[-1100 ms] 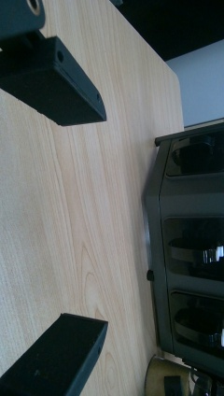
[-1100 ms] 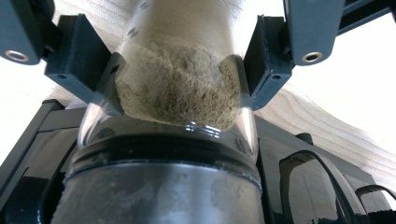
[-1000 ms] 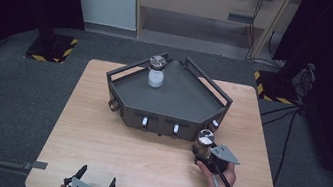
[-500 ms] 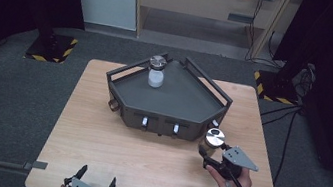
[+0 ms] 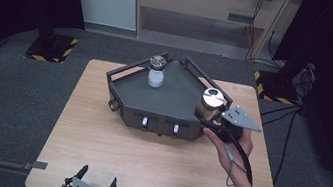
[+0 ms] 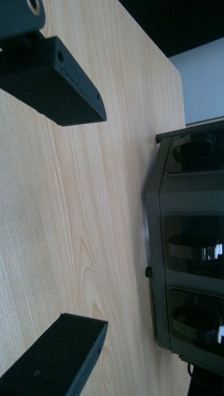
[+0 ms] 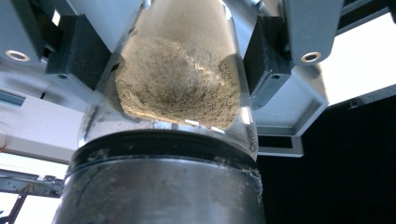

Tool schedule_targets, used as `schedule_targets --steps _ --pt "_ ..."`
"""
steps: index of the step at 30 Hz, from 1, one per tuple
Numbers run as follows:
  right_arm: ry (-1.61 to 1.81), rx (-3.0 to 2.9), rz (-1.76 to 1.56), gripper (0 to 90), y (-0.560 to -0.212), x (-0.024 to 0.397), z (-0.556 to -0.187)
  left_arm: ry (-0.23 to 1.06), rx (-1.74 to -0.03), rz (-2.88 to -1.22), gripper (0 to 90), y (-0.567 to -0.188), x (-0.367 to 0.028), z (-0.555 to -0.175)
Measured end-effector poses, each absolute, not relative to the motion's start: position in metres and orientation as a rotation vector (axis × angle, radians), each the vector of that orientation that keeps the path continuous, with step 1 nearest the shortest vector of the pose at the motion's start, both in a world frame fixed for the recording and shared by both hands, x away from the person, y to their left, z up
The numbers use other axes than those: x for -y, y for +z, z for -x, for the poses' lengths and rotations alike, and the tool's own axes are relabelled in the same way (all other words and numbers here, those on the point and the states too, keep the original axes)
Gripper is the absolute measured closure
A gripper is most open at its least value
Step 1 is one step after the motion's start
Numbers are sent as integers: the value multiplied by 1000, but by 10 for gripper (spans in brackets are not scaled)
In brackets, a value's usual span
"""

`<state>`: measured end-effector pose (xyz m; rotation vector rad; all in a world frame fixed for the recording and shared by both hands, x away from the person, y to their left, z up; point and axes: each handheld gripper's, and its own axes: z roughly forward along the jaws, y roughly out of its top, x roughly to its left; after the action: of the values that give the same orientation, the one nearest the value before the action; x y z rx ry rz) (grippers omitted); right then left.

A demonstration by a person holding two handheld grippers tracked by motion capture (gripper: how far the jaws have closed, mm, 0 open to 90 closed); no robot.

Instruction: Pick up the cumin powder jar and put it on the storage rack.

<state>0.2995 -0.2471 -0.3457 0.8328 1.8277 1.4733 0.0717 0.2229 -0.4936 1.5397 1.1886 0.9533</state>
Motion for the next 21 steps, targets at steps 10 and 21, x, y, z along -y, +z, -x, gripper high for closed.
schedule_targets --steps 10,21 --pt "1439 -1854 -987 309 -357 208 -371 940 -1198 -1535 14 -494 -224 -72" --pt "1342 -1949 -1010 308 -365 187 -408 933 -1201 -1537 14 -495 -224 -74"
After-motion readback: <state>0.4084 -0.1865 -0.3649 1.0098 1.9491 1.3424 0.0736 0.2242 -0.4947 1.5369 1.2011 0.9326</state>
